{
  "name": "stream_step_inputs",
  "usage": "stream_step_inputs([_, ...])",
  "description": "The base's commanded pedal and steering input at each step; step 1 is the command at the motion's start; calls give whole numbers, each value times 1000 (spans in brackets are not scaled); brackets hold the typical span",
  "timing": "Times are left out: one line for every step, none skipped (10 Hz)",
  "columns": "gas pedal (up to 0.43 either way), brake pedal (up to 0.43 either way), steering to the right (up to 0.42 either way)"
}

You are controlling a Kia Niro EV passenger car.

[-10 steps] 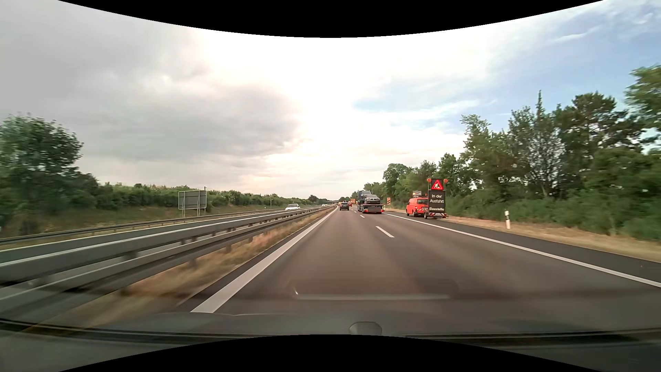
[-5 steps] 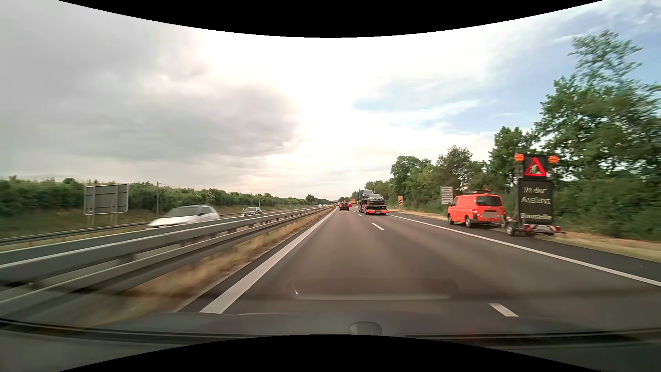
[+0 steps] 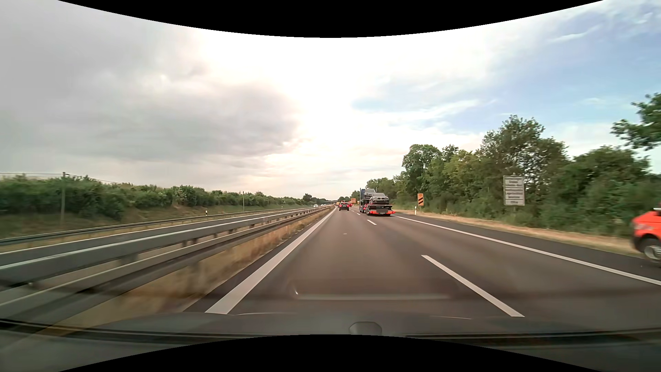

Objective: Follow the waypoints while adhering to traffic rules and regulations

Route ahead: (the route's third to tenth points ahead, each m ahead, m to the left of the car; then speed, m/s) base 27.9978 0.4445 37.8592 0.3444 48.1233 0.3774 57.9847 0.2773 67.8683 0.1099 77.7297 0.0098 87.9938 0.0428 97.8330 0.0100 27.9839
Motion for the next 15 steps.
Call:
stream_step_inputs([130, 0, -2])
stream_step_inputs([130, 0, -2])
stream_step_inputs([130, 0, -2])
stream_step_inputs([138, 0, -2])
stream_step_inputs([138, 0, -2])
stream_step_inputs([138, 0, -2])
stream_step_inputs([138, 0, -3])
stream_step_inputs([138, 0, -3])
stream_step_inputs([138, 0, -4])
stream_step_inputs([138, 0, -5])
stream_step_inputs([138, 0, -5])
stream_step_inputs([138, 0, -5])
stream_step_inputs([138, 0, -5])
stream_step_inputs([138, 0, -4])
stream_step_inputs([138, 0, -4])
